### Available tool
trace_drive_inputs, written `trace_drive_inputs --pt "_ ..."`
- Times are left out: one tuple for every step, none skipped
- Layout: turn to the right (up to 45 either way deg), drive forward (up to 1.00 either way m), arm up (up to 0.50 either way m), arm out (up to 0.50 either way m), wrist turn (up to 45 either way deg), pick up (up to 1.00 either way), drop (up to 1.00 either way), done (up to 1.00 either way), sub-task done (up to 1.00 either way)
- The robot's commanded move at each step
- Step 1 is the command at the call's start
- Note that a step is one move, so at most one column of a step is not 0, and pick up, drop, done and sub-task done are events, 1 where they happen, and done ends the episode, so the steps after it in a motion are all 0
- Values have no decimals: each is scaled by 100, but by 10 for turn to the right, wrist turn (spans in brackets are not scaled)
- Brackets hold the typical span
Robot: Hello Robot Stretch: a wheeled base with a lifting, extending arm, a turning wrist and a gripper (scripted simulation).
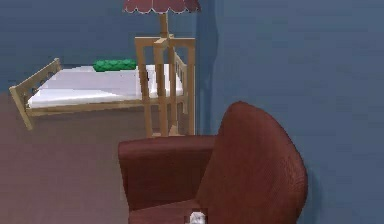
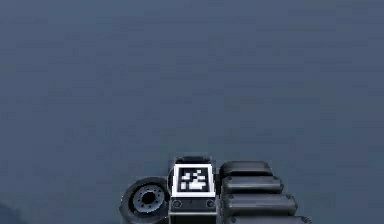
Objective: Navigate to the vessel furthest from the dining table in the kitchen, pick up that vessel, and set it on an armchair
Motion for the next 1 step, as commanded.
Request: trace_drive_inputs --pt "-90 0 0 0 0 0 0 0 0"
